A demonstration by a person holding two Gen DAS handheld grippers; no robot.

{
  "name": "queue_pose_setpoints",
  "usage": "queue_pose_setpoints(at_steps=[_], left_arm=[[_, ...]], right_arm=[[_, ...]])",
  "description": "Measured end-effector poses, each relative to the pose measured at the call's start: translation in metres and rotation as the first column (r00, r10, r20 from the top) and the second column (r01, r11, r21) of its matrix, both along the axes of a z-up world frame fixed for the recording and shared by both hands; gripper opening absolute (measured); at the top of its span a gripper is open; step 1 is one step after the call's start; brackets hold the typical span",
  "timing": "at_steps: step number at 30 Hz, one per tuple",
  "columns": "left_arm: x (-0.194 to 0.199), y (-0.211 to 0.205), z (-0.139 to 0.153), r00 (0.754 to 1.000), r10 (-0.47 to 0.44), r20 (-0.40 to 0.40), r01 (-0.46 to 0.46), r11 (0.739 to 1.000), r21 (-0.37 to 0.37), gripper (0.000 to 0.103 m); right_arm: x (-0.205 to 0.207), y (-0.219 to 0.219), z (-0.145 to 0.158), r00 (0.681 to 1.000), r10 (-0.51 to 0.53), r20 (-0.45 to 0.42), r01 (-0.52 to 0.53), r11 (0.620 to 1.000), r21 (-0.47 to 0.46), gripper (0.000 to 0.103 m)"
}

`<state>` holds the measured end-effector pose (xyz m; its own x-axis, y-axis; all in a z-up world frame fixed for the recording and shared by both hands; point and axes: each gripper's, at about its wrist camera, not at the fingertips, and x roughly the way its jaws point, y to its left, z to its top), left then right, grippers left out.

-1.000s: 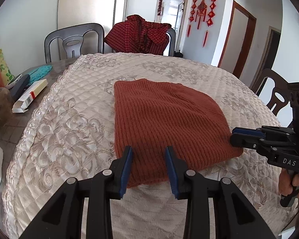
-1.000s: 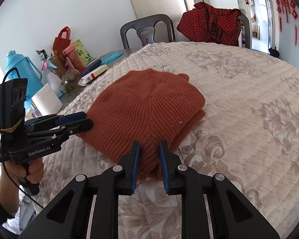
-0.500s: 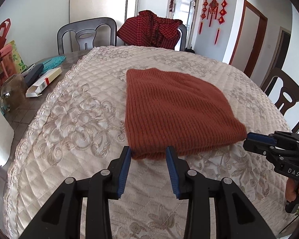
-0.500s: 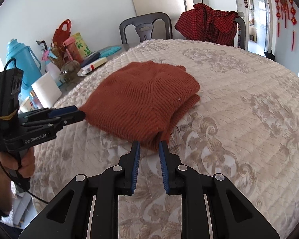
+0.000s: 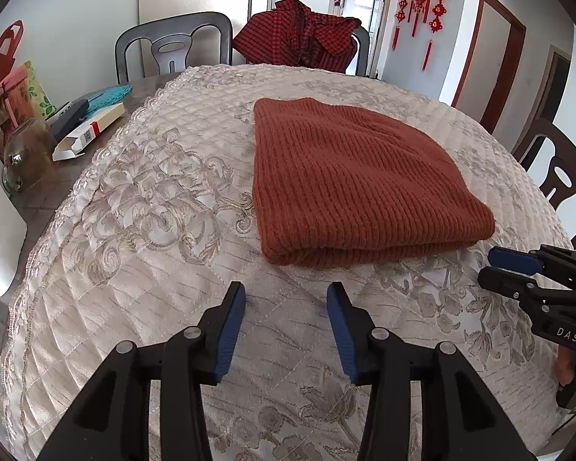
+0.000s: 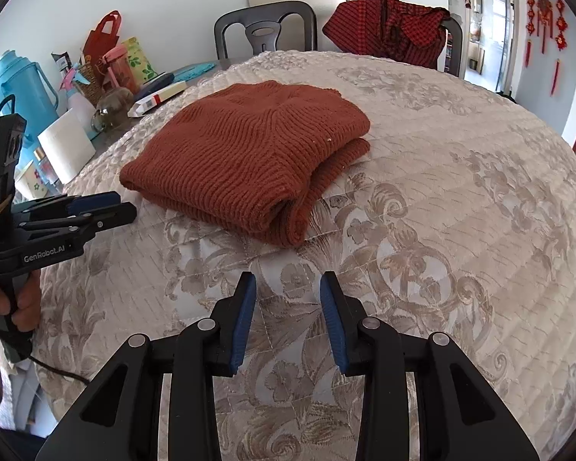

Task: Fold small clothes

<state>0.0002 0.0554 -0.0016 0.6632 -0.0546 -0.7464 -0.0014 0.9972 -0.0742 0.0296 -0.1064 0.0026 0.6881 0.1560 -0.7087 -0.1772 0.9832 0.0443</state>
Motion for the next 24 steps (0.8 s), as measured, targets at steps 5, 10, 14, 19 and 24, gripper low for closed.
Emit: queue_pose_setpoints(at_steps=[5, 10, 14, 19, 24], left_arm=[[-0.002, -0.005, -0.001, 1.000, 0.001, -0.003, -0.001, 1.000, 0.025, 0.051], [-0.003, -0.007, -0.002, 1.000, 0.005, 0.000, -0.005, 0.999, 0.036, 0.055], [-0.004, -0.011, -0.003, 1.000, 0.001, 0.002, -0.001, 0.999, 0.054, 0.059], [-0.004, -0.012, -0.003, 1.000, 0.000, 0.002, 0.000, 0.998, 0.063, 0.060], [-0.004, -0.012, -0.004, 1.000, 0.001, 0.001, -0.001, 0.998, 0.069, 0.061]], right_arm=[[-0.001, 0.008, -0.002, 1.000, 0.011, 0.001, -0.011, 0.999, -0.041, 0.043], [-0.002, 0.013, -0.003, 1.000, 0.020, 0.000, -0.020, 0.997, -0.072, 0.048], [-0.002, 0.013, -0.003, 1.000, 0.019, 0.001, -0.019, 0.997, -0.078, 0.048], [-0.002, 0.013, -0.003, 1.000, 0.019, 0.001, -0.019, 0.997, -0.078, 0.048], [-0.002, 0.013, -0.003, 1.000, 0.020, 0.001, -0.019, 0.997, -0.077, 0.048]])
